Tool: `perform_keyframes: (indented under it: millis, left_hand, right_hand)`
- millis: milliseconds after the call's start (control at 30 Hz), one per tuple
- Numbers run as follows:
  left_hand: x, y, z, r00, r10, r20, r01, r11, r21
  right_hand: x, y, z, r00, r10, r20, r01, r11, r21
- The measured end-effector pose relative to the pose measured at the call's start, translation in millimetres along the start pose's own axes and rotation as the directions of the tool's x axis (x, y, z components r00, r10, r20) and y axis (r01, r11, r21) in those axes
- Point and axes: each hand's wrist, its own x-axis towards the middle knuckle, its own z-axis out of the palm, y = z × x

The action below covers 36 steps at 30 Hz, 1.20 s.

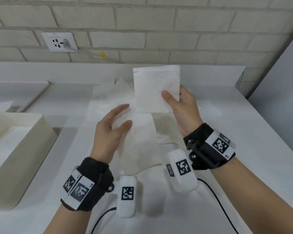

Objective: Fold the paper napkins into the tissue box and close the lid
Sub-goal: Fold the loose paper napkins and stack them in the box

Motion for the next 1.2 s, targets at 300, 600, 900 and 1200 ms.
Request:
perform_keyframes:
  millis: [300,600,900,1200]
  left_hand:
    - [-6,32,12,0.992,-0.093,0.083,0.106,0.979,-0.171]
    - [-10,27,13,0.995,-0.088,0.054,0.097,0.979,-0.182]
    - [-5,24,9,0.993,-0.047,-0.104,0.023,0.974,-0.225]
    - [-3,21,8,0.989,-0.079,-0.127,0.044,0.966,-0.253]
  right_hand:
    - [-9,0,4,0.978,-0.042,0.204,0.089,0.97,-0.225]
    - [-10,2,6,0.986,-0.077,0.146,0.118,0.946,-0.301]
    - [-14,5,7,0.988,0.029,0.154,0.013,0.965,-0.26]
    - [-15,18,7,0.969,-0.208,0.135,0.247,0.843,-0.477]
